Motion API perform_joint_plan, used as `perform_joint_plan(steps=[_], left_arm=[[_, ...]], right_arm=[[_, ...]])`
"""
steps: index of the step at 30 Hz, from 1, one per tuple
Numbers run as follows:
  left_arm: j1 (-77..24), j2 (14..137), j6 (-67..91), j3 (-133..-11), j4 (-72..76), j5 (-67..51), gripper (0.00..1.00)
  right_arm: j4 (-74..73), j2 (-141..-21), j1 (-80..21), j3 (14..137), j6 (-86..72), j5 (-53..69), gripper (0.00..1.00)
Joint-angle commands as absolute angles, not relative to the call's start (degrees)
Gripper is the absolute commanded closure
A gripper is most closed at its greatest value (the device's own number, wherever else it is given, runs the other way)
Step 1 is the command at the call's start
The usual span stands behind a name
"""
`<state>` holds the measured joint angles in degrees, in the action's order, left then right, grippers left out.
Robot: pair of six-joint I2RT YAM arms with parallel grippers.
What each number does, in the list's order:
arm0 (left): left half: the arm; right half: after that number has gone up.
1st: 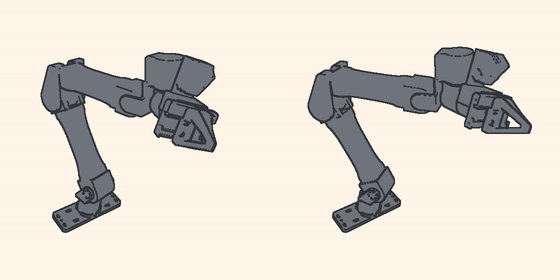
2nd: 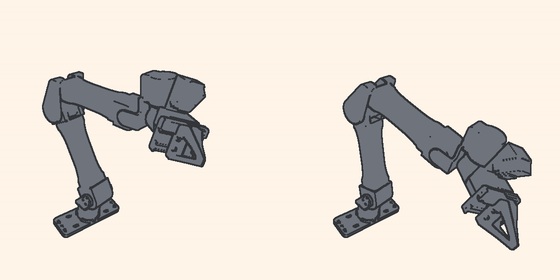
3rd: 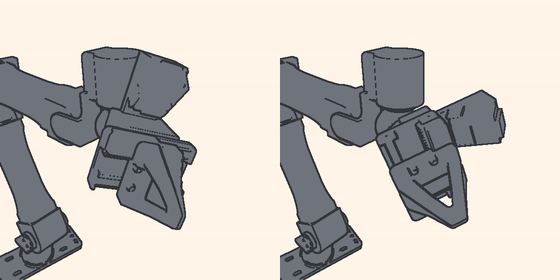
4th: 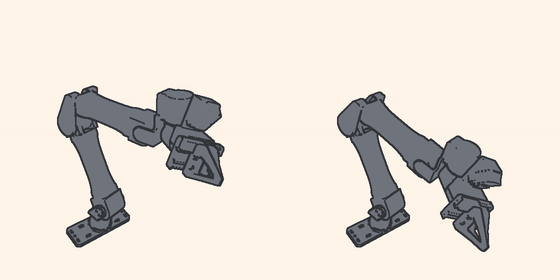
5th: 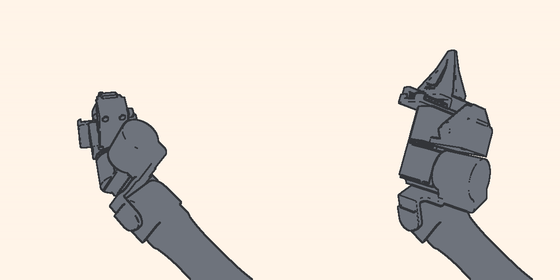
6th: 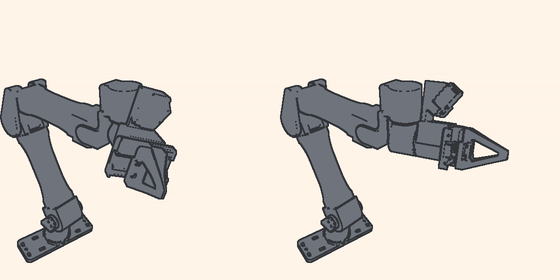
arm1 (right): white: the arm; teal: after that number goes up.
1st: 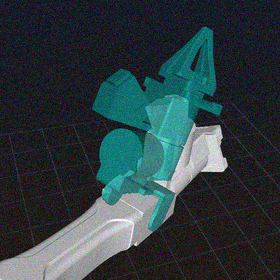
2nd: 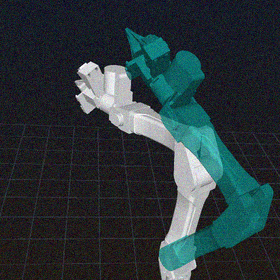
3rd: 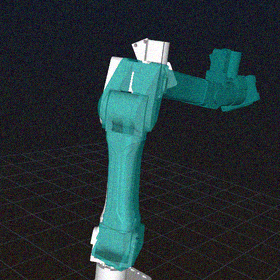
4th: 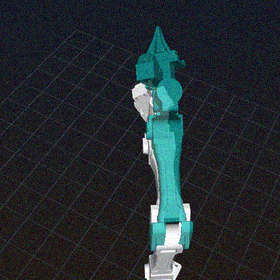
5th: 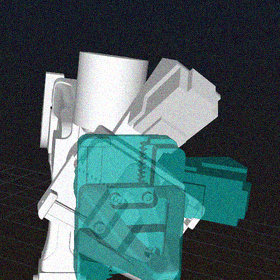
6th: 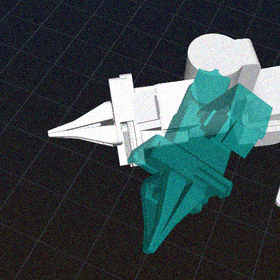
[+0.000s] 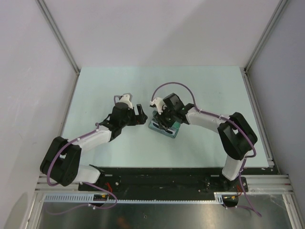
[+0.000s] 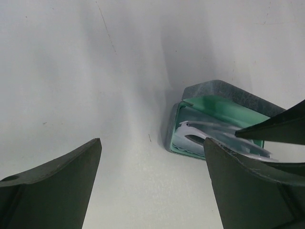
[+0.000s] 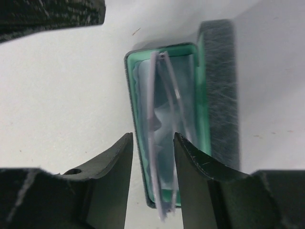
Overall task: Organize the sunglasses
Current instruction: Adjust the sunglasses in the sunglasses case.
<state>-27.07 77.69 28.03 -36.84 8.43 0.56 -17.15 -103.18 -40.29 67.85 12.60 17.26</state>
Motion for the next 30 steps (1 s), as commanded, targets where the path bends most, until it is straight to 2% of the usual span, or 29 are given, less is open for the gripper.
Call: perform_joint_plan(steps=[1, 6, 10, 17, 20, 30], left_arm=[[-26.8, 77.9, 28.5, -37.6, 9.5, -1.0, 0.06], [-26.7, 77.8, 28.3, -37.7, 9.5, -1.2, 0.06], [-26.8, 77.9, 28.4, -37.6, 9.5, -1.4, 0.06], [-26.8, 77.3, 28.6, -37.3, 9.4, -0.8, 0.06], [-26.7, 76.6, 29.2, -36.7, 9.2, 1.5, 0.06], [-25.1, 74.9, 30.6, -36.9, 6.9, 4.0, 0.05]], right_arm=[[-16.8, -98.1, -41.0, 68.6, 13.1, 9.8, 0.56], [-16.8, -98.0, -41.7, 68.6, 14.2, 8.2, 0.62], [-17.7, -98.2, -43.0, 68.6, 15.5, 7.6, 0.7], [-17.9, -98.3, -46.0, 68.6, 17.4, 5.8, 0.71], [-18.2, -99.4, -46.6, 68.6, 18.0, 4.5, 0.78], [-20.0, -102.2, -48.1, 68.6, 18.9, 1.1, 0.84]])
